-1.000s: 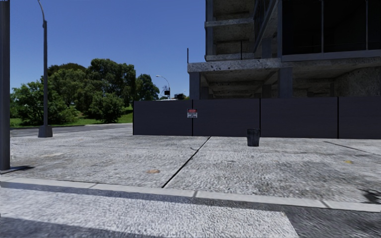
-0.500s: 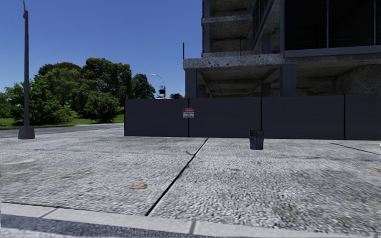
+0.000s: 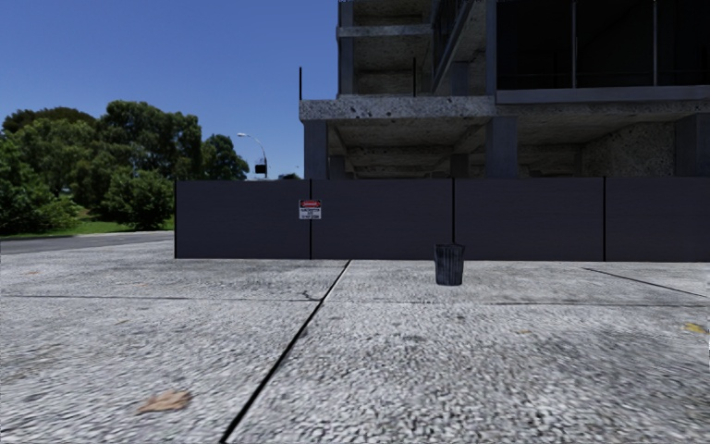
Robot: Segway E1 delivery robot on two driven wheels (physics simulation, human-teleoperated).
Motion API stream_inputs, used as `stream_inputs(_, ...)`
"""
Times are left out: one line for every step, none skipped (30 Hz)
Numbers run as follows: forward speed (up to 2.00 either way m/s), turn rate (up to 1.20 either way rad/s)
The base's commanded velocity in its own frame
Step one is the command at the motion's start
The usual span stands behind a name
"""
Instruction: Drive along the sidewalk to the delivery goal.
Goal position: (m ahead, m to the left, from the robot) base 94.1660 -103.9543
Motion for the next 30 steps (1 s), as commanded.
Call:
stream_inputs(1.18,-0.41)
stream_inputs(1.18,-0.41)
stream_inputs(1.18,-0.46)
stream_inputs(1.18,-0.46)
stream_inputs(1.18,-0.5)
stream_inputs(1.18,-0.51)
stream_inputs(1.18,-0.51)
stream_inputs(1.18,-0.54)
stream_inputs(1.18,-0.54)
stream_inputs(1.18,-0.6)
stream_inputs(1.18,-0.64)
stream_inputs(1.18,-0.64)
stream_inputs(1.18,-0.64)
stream_inputs(1.18,-0.64)
stream_inputs(1.18,-0.64)
stream_inputs(1.18,-0.64)
stream_inputs(1.18,-0.65)
stream_inputs(1.18,-0.65)
stream_inputs(1.18,-0.65)
stream_inputs(1.18,-0.65)
stream_inputs(1.18,-0.65)
stream_inputs(1.18,-0.65)
stream_inputs(1.18,-0.65)
stream_inputs(1.18,-0.65)
stream_inputs(1.18,-0.65)
stream_inputs(1.18,-0.65)
stream_inputs(1.18,-0.65)
stream_inputs(1.18,-0.65)
stream_inputs(1.18,-0.65)
stream_inputs(1.18,-0.65)
